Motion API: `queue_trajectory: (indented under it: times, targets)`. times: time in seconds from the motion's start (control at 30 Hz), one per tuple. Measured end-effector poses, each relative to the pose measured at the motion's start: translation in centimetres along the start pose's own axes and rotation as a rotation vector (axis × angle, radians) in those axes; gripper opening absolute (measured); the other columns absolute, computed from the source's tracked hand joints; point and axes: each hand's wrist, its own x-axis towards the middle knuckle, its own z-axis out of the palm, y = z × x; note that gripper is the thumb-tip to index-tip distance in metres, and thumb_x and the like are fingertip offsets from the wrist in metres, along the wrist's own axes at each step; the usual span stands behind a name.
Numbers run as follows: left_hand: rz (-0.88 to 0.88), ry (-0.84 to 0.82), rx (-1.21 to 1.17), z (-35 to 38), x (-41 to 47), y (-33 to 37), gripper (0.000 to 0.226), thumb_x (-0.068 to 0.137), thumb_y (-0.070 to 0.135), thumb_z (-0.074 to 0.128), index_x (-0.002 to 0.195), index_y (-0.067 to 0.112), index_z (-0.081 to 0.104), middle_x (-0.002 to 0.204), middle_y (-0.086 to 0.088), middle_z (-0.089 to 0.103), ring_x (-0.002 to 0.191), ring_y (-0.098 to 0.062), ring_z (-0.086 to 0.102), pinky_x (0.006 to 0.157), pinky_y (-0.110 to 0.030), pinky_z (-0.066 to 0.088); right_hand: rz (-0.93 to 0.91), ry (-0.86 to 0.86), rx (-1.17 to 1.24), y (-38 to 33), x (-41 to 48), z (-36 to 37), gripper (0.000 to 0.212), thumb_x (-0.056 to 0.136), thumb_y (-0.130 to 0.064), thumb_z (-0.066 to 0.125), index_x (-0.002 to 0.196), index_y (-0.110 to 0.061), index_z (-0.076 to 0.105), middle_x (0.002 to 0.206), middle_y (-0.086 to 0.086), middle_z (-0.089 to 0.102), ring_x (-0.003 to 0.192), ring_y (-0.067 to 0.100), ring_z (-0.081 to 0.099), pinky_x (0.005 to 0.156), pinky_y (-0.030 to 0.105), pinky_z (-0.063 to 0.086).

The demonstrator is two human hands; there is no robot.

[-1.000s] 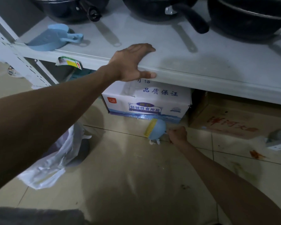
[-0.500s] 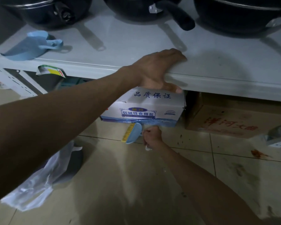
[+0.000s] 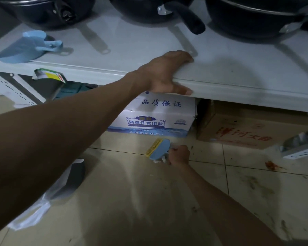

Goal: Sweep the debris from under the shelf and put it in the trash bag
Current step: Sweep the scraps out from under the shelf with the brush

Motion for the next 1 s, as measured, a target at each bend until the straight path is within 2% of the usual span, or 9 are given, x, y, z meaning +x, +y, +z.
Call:
queue_trajectory:
  times: [0.13,0.3,0.4,0.47,0.57,0.7,0.77,0.9,1.0]
  targets:
    - [0.000,0.004,0.012,-0.1,-0.1,0.2,0.093,0.075,0.064,0.072,0.149,0.021,0.035,0.154,0.005,0.034,0.140,-0.014,0.031,0.106,-0.016,0.019,-0.071,0.017,-0.093,1.6,0.1,-3.1,0.017,0.079,-0.008,0.058,0.071,0.004,0.067,0.064,0.013,0.062,0.055,0.023,0.060,0.054,0.034,0.057]
    - [-0.007,0.001,0.013,0.0,0.1,0.2,0.093,0.074,0.065,0.072,0.148,0.022,0.036,0.152,0.005,0.037,0.137,-0.015,0.035,0.104,-0.018,0.023,-0.259,-0.063,-0.082,0.7,-0.7,-4.1,0.023,0.084,0.001,0.057,0.067,-0.003,0.071,0.066,0.004,0.062,0.053,-0.004,0.051,0.044,0.002,0.034]
    - [-0.005,-0.001,0.012,-0.1,0.2,0.2,0.094,0.072,0.067,0.071,0.147,0.023,0.037,0.150,0.004,0.038,0.134,-0.016,0.037,0.103,-0.019,0.025,-0.333,-0.157,-0.090,-0.2,-1.4,-2.6,0.021,0.085,0.004,0.054,0.072,0.002,0.071,0.065,0.002,0.061,0.050,-0.011,0.050,0.042,-0.001,0.034]
    - [-0.010,-0.003,0.012,-0.1,0.2,0.2,0.095,0.072,0.068,0.071,0.147,0.023,0.036,0.150,0.004,0.038,0.134,-0.016,0.037,0.103,-0.020,0.025,-0.352,-0.200,-0.113,-0.2,-1.6,-1.5,0.025,0.087,0.003,0.052,0.066,0.002,0.066,0.062,0.004,0.059,0.053,-0.001,0.060,0.044,0.005,0.044]
    - [-0.017,-0.001,0.026,0.0,0.3,0.1,0.095,0.071,0.070,0.070,0.148,0.024,0.036,0.151,0.005,0.038,0.136,-0.016,0.037,0.105,-0.023,0.026,-0.321,-0.203,-0.119,0.5,-1.3,-0.6,0.025,0.089,-0.003,0.053,0.069,0.003,0.066,0.079,0.007,0.064,0.075,0.023,0.070,0.052,0.025,0.058]
    - [-0.023,-0.003,0.035,0.0,0.4,0.1,0.095,0.071,0.071,0.070,0.147,0.025,0.036,0.151,0.005,0.038,0.136,-0.017,0.037,0.106,-0.024,0.027,-0.265,-0.107,-0.181,1.9,-0.4,-2.8,0.025,0.084,-0.003,0.057,0.060,-0.010,0.060,0.070,0.007,0.064,0.073,0.017,0.066,0.048,0.015,0.043]
    - [-0.031,-0.004,0.039,0.0,0.3,0.2,0.094,0.071,0.070,0.070,0.147,0.025,0.037,0.151,0.005,0.039,0.135,-0.017,0.038,0.105,-0.024,0.027,-0.210,-0.060,-0.192,2.7,0.6,-4.4,0.021,0.082,-0.005,0.060,0.063,-0.003,0.067,0.070,0.009,0.066,0.071,0.017,0.064,0.053,0.018,0.041]
    - [-0.033,-0.002,0.031,-0.2,0.1,0.6,0.094,0.071,0.069,0.071,0.146,0.025,0.037,0.150,0.004,0.040,0.134,-0.017,0.039,0.106,-0.026,0.030,-0.156,-0.010,-0.185,3.5,1.4,-6.6,0.011,0.078,-0.008,0.065,0.080,0.000,0.073,0.082,0.013,0.071,0.078,0.024,0.068,0.060,0.025,0.052]
    - [-0.038,-0.006,0.044,-0.2,-0.1,1.0,0.093,0.072,0.067,0.071,0.147,0.024,0.035,0.151,0.004,0.038,0.135,-0.018,0.038,0.108,-0.030,0.031,-0.243,-0.004,-0.160,2.7,0.4,-8.1,0.018,0.079,-0.001,0.060,0.064,0.003,0.068,0.066,0.012,0.067,0.066,0.020,0.065,0.056,0.035,0.057]
